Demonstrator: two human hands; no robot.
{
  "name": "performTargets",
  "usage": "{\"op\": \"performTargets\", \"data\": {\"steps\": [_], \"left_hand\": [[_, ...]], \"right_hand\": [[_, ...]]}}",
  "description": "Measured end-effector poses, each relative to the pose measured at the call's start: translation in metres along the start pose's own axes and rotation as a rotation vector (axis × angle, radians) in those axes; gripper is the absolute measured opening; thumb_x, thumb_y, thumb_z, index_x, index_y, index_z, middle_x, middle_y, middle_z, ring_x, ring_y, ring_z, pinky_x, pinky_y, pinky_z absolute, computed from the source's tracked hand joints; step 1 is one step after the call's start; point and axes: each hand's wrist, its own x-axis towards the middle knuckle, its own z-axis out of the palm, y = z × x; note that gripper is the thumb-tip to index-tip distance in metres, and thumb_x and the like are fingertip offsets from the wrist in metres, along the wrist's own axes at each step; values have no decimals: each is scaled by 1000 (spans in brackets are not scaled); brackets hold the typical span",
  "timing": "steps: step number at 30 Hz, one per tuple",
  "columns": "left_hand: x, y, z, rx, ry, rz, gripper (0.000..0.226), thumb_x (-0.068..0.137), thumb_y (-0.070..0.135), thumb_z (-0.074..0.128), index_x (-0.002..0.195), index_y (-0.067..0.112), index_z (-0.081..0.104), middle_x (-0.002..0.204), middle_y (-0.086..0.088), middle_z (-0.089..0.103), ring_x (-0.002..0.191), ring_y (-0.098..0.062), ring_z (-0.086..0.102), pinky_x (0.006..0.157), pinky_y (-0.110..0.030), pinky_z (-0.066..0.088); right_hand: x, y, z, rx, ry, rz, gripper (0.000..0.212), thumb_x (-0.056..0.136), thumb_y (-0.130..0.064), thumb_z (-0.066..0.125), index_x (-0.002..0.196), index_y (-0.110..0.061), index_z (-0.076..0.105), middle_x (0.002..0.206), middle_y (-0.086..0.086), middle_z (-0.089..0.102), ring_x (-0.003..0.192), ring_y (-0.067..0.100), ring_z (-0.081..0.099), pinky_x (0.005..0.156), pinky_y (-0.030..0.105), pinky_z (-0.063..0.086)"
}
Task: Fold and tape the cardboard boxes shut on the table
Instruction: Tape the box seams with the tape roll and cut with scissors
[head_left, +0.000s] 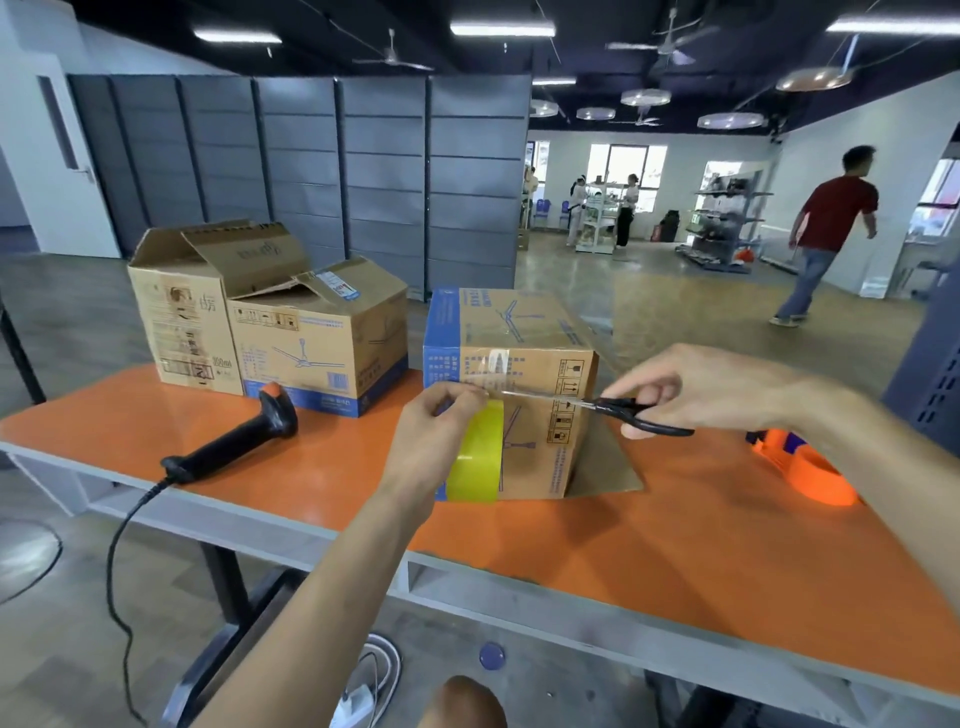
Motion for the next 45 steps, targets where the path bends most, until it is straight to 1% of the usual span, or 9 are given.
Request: {"op": "performTargets", "data": {"steps": [6,13,26,30,34,39,41,43,45], "left_hand": [[1,2,-2,-51,-37,-54,13,95,23,64,94,16,75,105,-3,78,114,-24,68,112,-48,44],[3,10,-4,-76,-66,-131,11,93,21,66,95,17,77,106,-8,78,112,-31,69,108,-50,48],[8,16,-6,-159,-61,-191,9,87,12,73,83,13,81,82,-5,78,66,-15,73,53,-22,54],[10,20,-11,-138,-80,-188,7,87,12,73,85,11,79,85,-5,79,69,-16,75,61,-26,55],[10,23,-12,-88,-75,-198,6,86,13,74,82,12,79,81,-3,78,66,-15,73,60,-26,57],[12,27,-12,4,-81,-187,14,79,11,80,67,17,81,80,-6,77,77,-25,72,81,-37,57],[10,21,-11,24,-68,-189,19,78,10,80,62,19,80,74,-2,76,70,-18,71,71,-27,57],[7,15,-11,-2,-51,-206,20,80,10,78,62,19,79,70,0,76,59,-10,70,54,-18,52],[6,11,-12,-12,-32,-208,19,82,10,77,65,16,79,74,0,76,59,-7,69,51,-15,50]], "right_hand": [[17,-5,-9,33,-20,-11,31,82,-40,81,107,-57,72,88,-5,74,74,7,63,73,24,43],[31,-4,-10,39,-41,-45,29,83,-41,79,105,-59,71,86,7,68,65,2,52,62,17,37],[30,8,-3,89,-17,-37,32,83,-27,82,98,-53,72,73,-4,71,58,-3,55,57,10,41],[16,24,5,11,-6,73,32,85,-21,80,96,-49,71,79,-11,74,62,-5,59,65,24,42],[0,46,39,-142,-85,204,28,88,-15,70,100,-40,68,79,-19,75,66,-5,63,60,18,42],[-8,61,92,-422,4,189,14,93,-25,67,103,-33,62,94,-15,68,92,9,62,78,30,50],[-9,58,98,-563,-38,181,14,99,-23,58,106,-32,67,102,-16,61,108,11,57,85,31,49],[-6,45,101,-679,64,92,21,101,-20,54,108,-35,65,104,-18,57,120,14,54,91,37,52],[2,15,95,-559,379,-121,21,103,-26,50,112,-38,64,106,-18,64,117,18,58,88,48,55]]}}
